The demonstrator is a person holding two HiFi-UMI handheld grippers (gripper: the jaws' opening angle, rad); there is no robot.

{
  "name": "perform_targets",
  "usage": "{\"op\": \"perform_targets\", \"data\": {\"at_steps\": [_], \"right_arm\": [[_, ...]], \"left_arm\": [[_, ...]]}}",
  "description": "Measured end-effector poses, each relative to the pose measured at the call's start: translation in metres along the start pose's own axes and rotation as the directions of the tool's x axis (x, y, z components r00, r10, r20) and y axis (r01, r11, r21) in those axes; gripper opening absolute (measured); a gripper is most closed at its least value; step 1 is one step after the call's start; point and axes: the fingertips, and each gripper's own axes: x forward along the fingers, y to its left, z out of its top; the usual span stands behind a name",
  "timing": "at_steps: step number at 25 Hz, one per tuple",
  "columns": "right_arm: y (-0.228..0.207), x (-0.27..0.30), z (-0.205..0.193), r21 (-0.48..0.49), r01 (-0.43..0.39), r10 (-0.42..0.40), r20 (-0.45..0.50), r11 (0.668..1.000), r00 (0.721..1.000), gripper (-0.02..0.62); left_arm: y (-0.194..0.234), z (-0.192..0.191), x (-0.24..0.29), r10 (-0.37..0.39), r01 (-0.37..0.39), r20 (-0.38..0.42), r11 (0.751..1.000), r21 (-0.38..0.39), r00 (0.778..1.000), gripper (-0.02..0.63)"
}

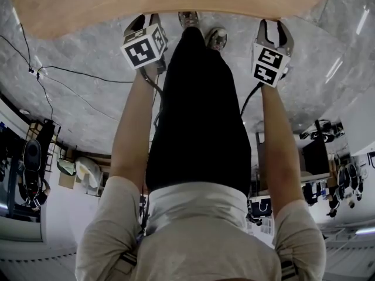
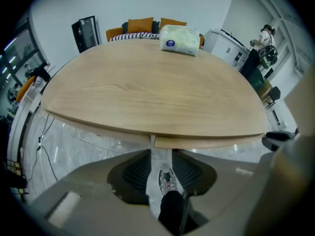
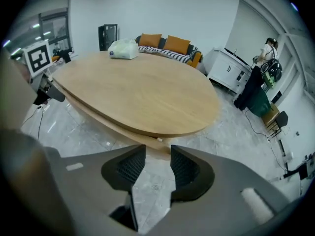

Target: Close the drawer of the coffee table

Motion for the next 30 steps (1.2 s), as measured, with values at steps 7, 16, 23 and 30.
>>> {"op": "perform_targets", "data": {"at_steps": [7,16,23,30], "right_arm": [[-0.005,0.003,0.009,-0.023,-0.022,0.022,0.020,1.000,1.000,0.169],[-0.006,0.004,0.008,0.052,-0.073,0.071,0.041,0.996,0.997,0.134],[-0.007,-0.064,0.027,0.067,-0.098,0.088,0.143,0.993,0.986,0.008],[-0.036,-0.179,0.138,0.038,-0.128,0.099,0.433,0.991,0.896,0.008]], "left_arm": [[-0.003,0.010,0.003,0.006,-0.006,0.024,1.000,0.005,1.000,0.143],[-0.020,0.006,-0.001,-0.033,0.031,0.065,0.999,0.022,0.997,0.110],[-0.067,0.004,-0.072,-0.132,0.115,0.137,0.985,0.129,0.982,0.020],[-0.144,0.069,-0.191,-0.258,0.137,0.360,0.935,0.327,0.897,0.021]]}}
